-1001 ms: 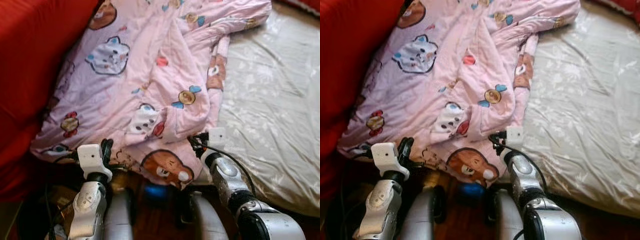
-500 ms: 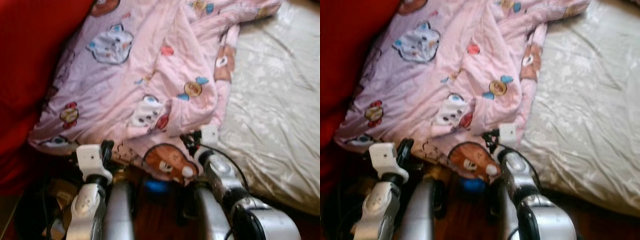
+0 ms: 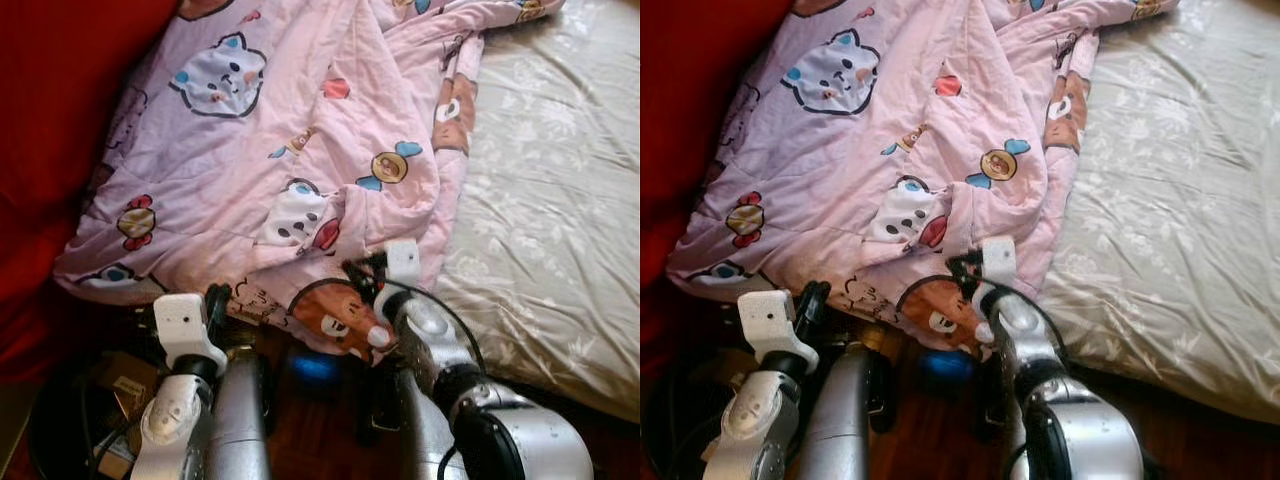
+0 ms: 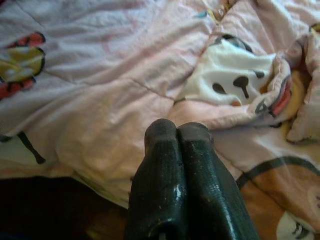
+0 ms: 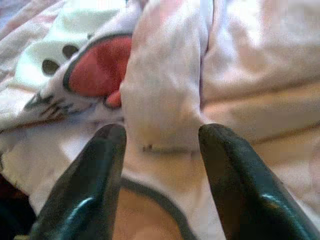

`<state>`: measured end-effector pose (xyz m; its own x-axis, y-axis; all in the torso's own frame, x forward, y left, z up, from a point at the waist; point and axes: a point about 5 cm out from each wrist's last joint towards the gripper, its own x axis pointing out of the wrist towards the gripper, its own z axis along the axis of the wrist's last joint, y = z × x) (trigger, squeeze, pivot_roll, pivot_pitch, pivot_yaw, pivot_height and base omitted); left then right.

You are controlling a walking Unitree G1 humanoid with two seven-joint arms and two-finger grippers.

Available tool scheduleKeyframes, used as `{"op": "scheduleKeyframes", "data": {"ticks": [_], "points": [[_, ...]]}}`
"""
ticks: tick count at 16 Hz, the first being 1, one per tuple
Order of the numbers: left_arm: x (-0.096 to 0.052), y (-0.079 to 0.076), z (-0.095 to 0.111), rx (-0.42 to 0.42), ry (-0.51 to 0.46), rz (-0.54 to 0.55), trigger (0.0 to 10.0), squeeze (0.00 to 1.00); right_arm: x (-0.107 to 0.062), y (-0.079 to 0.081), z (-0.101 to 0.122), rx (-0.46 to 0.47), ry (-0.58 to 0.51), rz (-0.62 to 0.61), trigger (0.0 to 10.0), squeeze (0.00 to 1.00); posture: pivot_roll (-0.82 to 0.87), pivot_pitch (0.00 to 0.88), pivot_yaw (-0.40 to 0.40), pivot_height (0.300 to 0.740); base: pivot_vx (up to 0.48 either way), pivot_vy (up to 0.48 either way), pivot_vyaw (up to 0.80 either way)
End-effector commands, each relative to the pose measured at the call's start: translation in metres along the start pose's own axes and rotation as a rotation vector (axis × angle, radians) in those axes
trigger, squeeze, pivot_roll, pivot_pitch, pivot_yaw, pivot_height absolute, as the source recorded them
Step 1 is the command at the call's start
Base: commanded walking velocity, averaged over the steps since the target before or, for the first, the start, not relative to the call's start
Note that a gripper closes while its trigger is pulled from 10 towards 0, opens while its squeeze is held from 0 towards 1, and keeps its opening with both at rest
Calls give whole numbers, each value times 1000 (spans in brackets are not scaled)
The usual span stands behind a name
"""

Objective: Clean up the room

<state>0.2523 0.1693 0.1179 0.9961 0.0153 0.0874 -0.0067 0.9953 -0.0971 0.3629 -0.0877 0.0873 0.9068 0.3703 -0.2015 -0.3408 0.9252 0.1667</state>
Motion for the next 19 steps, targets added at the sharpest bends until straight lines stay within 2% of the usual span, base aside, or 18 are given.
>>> {"op": "scheduleKeyframes", "data": {"ticks": [1, 4, 5, 6, 7, 8, 9, 10, 11, 12, 16, 19], "points": [[-8, 2, -4, -1, 34, 15, 10000, 0, -3, 2, -13, -21, 53, -3, 10000, 1000, 328, 555, -3, 632, 0, 0, 0], [-9, -1, 5, -1, 24, 10, 10000, 0, -1, 2, -9, -22, 43, -3, 10000, 1000, 341, 569, 4, 632, 0, 0, 0], [-9, -2, 10, -1, 14, 10, 10000, 0, -1, 4, -10, -52, 51, -1, 10000, 1000, 345, 576, 8, 632, 0, 0, 0], [-10, -2, 11, -2, 13, 8, 10000, 0, -1, 4, -10, -48, 50, -2, 10000, 0, 348, 579, 9, 632, 0, 0, 0], [-10, -3, 12, -2, 12, 6, 10000, 0, -1, 4, -10, -44, 51, -7, 10000, 0, 351, 583, 11, 632, 0, 0, 0], [-12, -4, 14, -3, 14, 4, 10000, 0, 0, 4, -9, 1, 43, -18, 10000, 27, 352, 587, 14, 632, 0, 0, 0], [-14, -5, 15, -4, 16, 2, 10000, 0, 0, 4, -9, 11, 41, -25, 10000, 878, 354, 591, 16, 632, 0, 0, 0], [-15, -4, 15, -4, 18, 2, 10000, 0, 0, 5, -8, -12, 44, -31, 10000, 1000, 355, 594, 16, 632, 0, 0, 0], [-17, -5, 17, -5, 20, 3, 10000, 0, 1, 5, -8, -87, 56, -44, 10000, 1000, 357, 600, 15, 632, 0, 0, 0], [-18, -6, 18, -6, 23, 4, 10000, 0, 2, 6, -6, -126, 49, -51, 10000, 0, 355, 603, 12, 632, 0, 0, 0], [-19, -11, 19, -17, 23, 1, 10000, 0, 4, 6, 0, -141, 37, -59, 10000, 0, 346, 612, 1, 632, 0, 0, 0], [-22, -11, 18, -23, 30, 1, 10000, 0, 5, 11, 2, -247, 36, -30, 10000, 0, 330, 621, -14, 632, 0, 0, 0]]}}
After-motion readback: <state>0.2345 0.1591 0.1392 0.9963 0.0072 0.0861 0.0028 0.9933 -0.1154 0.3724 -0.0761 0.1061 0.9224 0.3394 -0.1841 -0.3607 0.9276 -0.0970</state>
